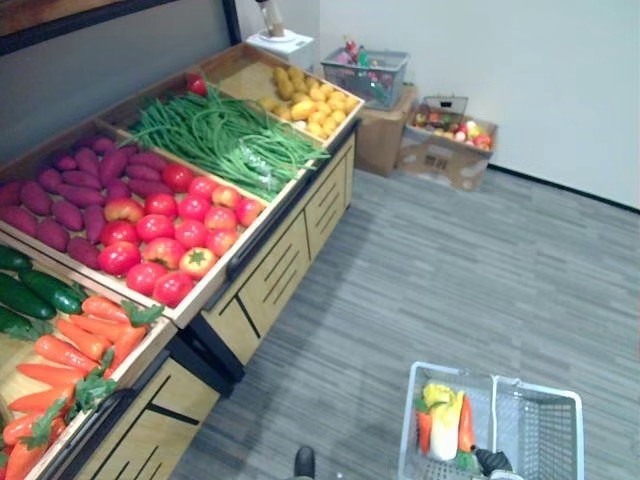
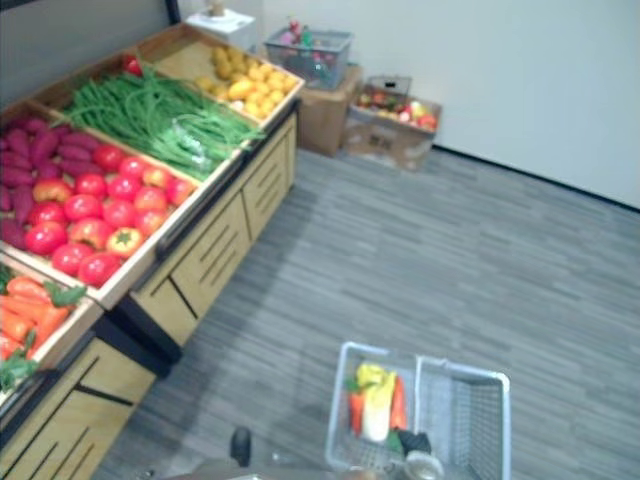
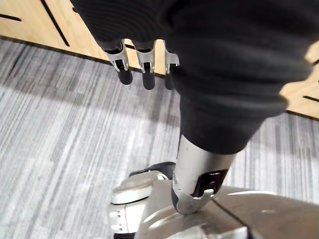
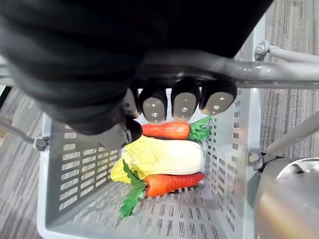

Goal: Pick vegetable in the basket

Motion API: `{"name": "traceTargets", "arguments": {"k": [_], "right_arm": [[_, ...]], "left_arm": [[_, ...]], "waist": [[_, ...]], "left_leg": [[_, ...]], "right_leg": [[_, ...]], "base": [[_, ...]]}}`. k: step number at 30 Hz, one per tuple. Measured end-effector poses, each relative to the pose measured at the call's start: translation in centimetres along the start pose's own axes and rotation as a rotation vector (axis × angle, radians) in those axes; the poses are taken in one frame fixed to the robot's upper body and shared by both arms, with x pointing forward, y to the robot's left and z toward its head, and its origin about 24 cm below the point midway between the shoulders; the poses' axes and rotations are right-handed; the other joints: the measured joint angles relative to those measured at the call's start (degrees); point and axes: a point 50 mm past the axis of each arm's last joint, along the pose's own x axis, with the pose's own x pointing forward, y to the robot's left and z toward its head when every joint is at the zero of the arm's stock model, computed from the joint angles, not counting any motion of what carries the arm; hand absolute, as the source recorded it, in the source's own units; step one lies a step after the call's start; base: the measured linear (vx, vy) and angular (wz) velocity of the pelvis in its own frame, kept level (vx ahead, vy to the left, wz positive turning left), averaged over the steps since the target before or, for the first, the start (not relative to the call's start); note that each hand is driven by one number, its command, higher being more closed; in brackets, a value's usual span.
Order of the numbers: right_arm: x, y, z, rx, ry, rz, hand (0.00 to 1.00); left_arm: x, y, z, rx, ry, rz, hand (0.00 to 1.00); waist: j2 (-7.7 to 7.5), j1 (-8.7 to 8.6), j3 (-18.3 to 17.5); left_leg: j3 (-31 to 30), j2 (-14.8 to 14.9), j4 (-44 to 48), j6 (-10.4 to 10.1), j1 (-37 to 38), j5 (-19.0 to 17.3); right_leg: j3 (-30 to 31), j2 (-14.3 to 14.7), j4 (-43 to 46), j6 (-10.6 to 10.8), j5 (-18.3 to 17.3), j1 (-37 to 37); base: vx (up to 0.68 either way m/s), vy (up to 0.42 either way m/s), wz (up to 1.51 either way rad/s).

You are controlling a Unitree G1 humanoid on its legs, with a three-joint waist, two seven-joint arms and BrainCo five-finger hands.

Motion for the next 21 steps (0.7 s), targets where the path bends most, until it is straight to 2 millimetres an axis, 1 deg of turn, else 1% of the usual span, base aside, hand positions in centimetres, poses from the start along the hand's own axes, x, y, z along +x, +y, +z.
{"name": "traceTargets", "arguments": {"k": [4, 8, 10, 13, 16, 20, 21], "right_arm": [[-0.2, -0.1, -0.9, 0.012, 0.028, -0.003, 1.00], [-0.3, -0.2, -1.5, 0.048, 0.046, -0.007, 1.00], [-0.3, -0.2, -1.5, 0.077, 0.050, -0.007, 1.00], [-0.4, -0.2, -1.9, 0.125, 0.068, -0.011, 1.00], [-0.5, -0.2, -2.1, 0.154, 0.073, -0.001, 1.00], [-0.6, -0.2, -2.5, 0.156, 0.078, 0.024, 1.00], [-0.6, -0.2, -2.6, 0.144, 0.077, 0.031, 1.00]], "left_arm": [[-0.1, -0.2, -0.2, -0.151, 0.021, -0.003, 0.00], [-0.2, -0.6, -1.0, -0.279, 0.076, -0.025, 0.00], [-0.2, -0.7, -1.1, -0.320, 0.087, -0.029, 0.00], [-0.4, -1.1, -1.7, -0.377, 0.123, -0.037, 0.00], [-0.4, -1.0, -1.9, -0.431, 0.133, -0.053, 0.00], [-0.2, -0.6, -1.8, -0.390, 0.113, -0.070, 0.00], [-0.2, -0.6, -1.7, -0.379, 0.108, -0.079, 0.00]], "waist": [[0.09, -0.06, -0.19], [0.67, -0.15, -0.64], [0.69, -0.14, -0.66], [0.70, -0.14, -0.69], [0.68, -0.23, -0.69], [0.42, -0.52, -0.92], [0.88, -0.72, -1.04]], "left_leg": [[-0.35, 0.24, -0.01, -0.61, 0.20, 0.05], [-0.23, 1.11, -0.01, -1.00, 0.33, 0.30], [0.29, 1.45, -0.01, -1.32, 0.45, 0.55], [2.77, 1.87, -0.02, -1.65, 1.55, 0.30], [5.96, 2.31, -0.03, -2.08, 2.64, -0.04], [10.37, 2.50, -0.03, -2.64, 3.86, -0.80], [12.05, 3.01, -0.03, -2.68, 4.23, -0.81]], "right_leg": [[-0.24, 0.97, -2.61, 1.23, -0.81, 1.55], [-0.30, 2.35, -4.24, 1.23, -0.81, 2.39], [0.16, 2.73, -4.73, 1.23, -0.81, 2.46], [2.19, 2.84, -5.53, 1.23, -0.82, 2.57], [5.12, 2.93, -6.56, 1.30, -0.87, 2.02], [9.07, 2.68, -7.98, 3.43, -2.47, 1.09], [10.98, 3.02, -7.98, 3.68, -2.71, 0.34]], "base": [[0.07, -0.094, 0.02], [0.06, -0.076, -0.01], [0.03, -0.050, -0.13], [0.01, -0.023, -0.33], [-0.03, -0.015, -0.55], [-0.05, -0.033, -0.60], [-0.07, -0.048, -0.61]]}}
